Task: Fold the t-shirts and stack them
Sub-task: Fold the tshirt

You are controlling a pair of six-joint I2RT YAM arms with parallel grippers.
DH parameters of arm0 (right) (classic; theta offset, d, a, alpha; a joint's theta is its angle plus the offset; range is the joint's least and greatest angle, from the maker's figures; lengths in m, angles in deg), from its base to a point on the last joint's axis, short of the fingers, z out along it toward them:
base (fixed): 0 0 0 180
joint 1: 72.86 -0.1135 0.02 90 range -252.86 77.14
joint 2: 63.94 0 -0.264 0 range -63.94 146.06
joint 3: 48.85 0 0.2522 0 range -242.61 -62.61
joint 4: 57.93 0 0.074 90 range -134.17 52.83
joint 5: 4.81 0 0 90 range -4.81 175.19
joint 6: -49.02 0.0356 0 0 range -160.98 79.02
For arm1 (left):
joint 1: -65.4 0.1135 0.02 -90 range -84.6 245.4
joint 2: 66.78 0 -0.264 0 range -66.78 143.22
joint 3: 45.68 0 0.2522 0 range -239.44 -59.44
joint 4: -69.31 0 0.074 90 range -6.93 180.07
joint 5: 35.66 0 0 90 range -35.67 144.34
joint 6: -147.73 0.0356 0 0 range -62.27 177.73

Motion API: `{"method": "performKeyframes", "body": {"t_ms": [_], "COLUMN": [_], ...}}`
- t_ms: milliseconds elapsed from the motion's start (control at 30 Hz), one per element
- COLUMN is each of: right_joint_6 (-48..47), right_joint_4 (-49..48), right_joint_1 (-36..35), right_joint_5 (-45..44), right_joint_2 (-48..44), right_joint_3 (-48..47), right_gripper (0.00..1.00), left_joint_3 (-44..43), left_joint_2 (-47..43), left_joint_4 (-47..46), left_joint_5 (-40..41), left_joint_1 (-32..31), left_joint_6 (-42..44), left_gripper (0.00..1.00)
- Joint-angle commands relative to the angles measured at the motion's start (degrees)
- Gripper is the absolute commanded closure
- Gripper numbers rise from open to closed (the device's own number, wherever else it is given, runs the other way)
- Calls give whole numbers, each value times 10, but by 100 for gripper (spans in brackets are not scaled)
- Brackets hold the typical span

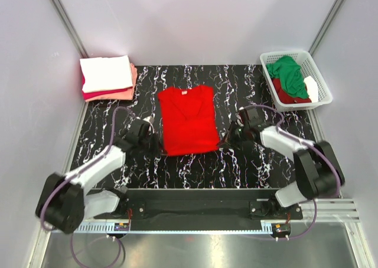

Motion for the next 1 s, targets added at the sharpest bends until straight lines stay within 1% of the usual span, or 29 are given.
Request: {"method": "performKeyframes", "body": {"t_ms": [0, 67, 100, 233, 300, 333, 400, 433, 467, 533, 567, 667, 800, 967], "right_joint_6": [-2, 8, 21, 59, 71, 71, 72, 69, 64, 48, 42, 18, -15, -31], "right_joint_4": [89, 110, 117, 168, 200, 237, 268, 294, 304, 331, 337, 345, 347, 333], "right_joint_1": [-1, -2, -3, -9, -11, -11, -12, -11, -11, -11, -11, -11, -8, 4], "right_joint_5": [-15, 0, 7, 38, 41, 38, 23, 19, 9, 0, -11, -35, -58, -66], "right_joint_2": [-103, -140, -179, -278, -328, -343, -373, -376, -375, -356, -346, -309, -249, -216], "right_joint_3": [40, 76, 86, 122, 112, 103, 64, 48, 11, -28, -63, -114, -152, -164], "right_gripper": [100, 100, 100, 100, 100, 100, 100, 100, 100, 100, 100, 100, 100, 100], "left_joint_3": [-2, -2, -1, -14, -36, -47, -84, -98, -114, -156, -171, -221, -274, -326], "left_joint_2": [-101, -137, -168, -225, -244, -248, -248, -245, -240, -216, -205, -157, -92, -25], "left_joint_4": [104, 144, 157, 204, 232, 242, 267, 281, 286, 293, 300, 307, 310, 301], "left_joint_5": [49, 57, 59, 71, 79, 86, 90, 98, 101, 102, 105, 120, 130, 119], "left_joint_1": [-34, -62, -69, -120, -136, -140, -141, -141, -140, -140, -140, -139, -135, -122], "left_joint_6": [-31, -54, -62, -104, -122, -126, -127, -123, -120, -111, -98, -73, -48, -18], "left_gripper": [100, 100, 100, 100, 100, 100, 100, 100, 100, 99, 99, 99, 99, 98]}}
